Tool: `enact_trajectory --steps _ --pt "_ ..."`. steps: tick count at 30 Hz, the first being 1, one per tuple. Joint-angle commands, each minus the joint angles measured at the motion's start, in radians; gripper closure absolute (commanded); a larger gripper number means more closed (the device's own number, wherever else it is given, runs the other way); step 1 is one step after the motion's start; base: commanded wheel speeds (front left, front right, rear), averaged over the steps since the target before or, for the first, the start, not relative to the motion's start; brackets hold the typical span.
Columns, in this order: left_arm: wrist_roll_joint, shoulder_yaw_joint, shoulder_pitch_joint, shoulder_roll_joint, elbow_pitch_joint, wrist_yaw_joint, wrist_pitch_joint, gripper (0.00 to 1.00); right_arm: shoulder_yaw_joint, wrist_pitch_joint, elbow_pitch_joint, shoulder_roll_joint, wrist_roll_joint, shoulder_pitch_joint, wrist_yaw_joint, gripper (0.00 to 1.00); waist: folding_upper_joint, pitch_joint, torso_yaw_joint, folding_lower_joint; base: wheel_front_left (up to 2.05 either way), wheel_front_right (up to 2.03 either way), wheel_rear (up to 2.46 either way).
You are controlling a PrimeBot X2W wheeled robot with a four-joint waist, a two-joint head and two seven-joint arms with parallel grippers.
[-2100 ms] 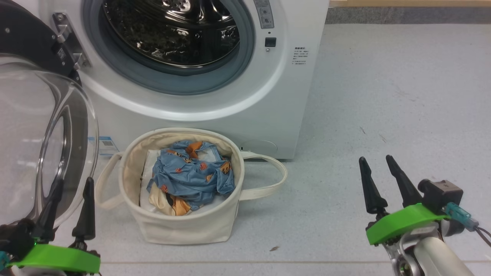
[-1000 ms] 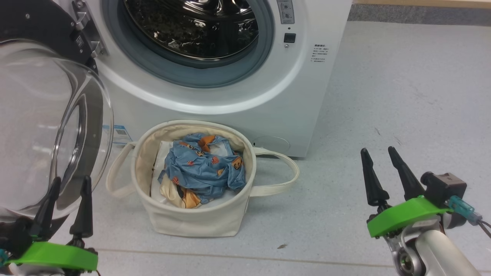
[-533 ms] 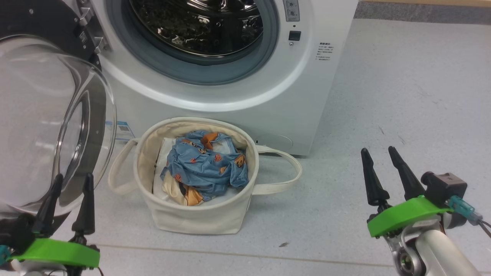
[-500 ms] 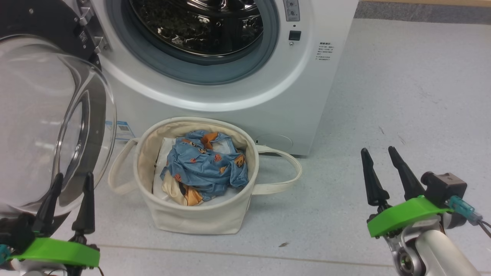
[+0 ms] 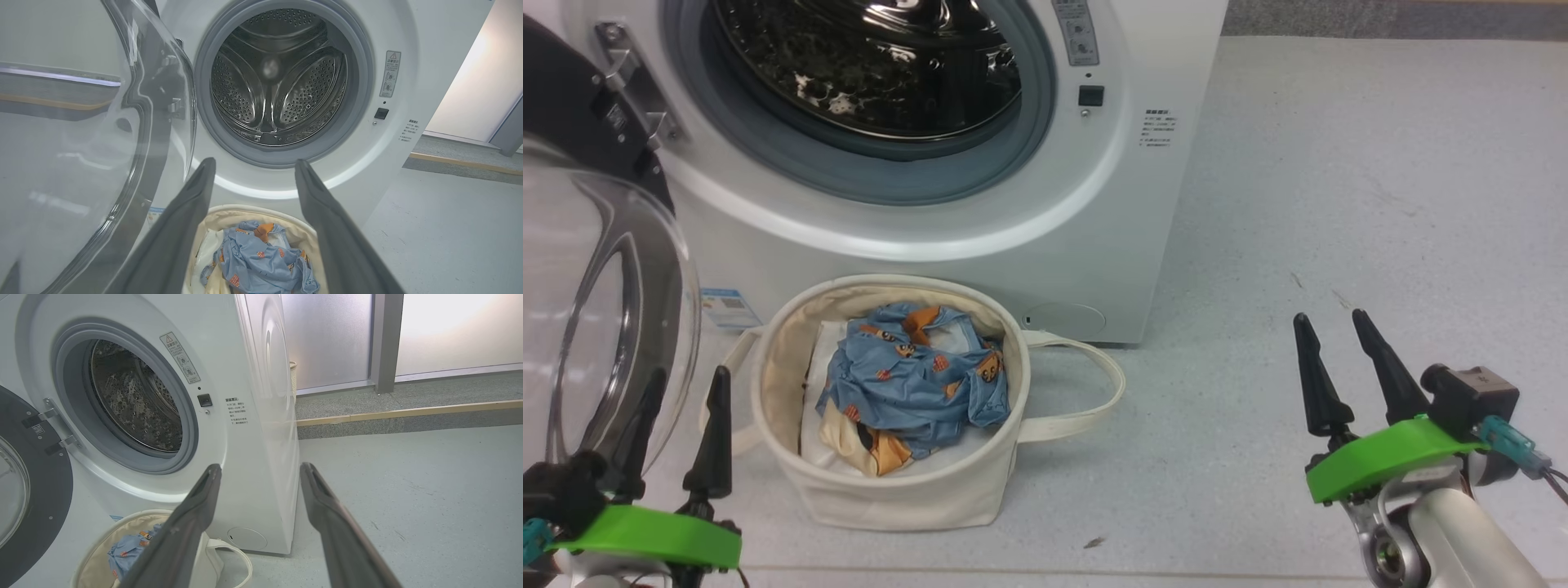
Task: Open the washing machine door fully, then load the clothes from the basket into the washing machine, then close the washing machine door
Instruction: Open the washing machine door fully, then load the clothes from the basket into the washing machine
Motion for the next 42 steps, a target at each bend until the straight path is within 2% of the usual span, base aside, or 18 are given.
enact_trajectory --steps 1,20,42 --pt "0.011 0.047 -0.05 0.023 -0.022 -0.006 -0.012 0.0 0.008 -0.012 -0.035 0.0 -0.007 -0.022 0.001 0.0 -0.0001 0.0 0.001 -0.0001 0.79 -0.45 -0.34" --pt "0.017 0.08 -0.07 0.017 0.004 -0.006 -0.012 0.0 0.013 -0.012 -0.033 0.001 -0.004 -0.03 0.001 0.0 -0.0001 0.007 0.029 -0.0001 0.39 -0.39 0.0" --pt "0.018 0.06 -0.077 0.006 -0.008 -0.006 -0.012 0.0 0.013 -0.012 -0.036 0.002 -0.006 -0.037 0.001 0.0 -0.0001 0.024 0.034 -0.0001 1.21 -1.46 0.25"
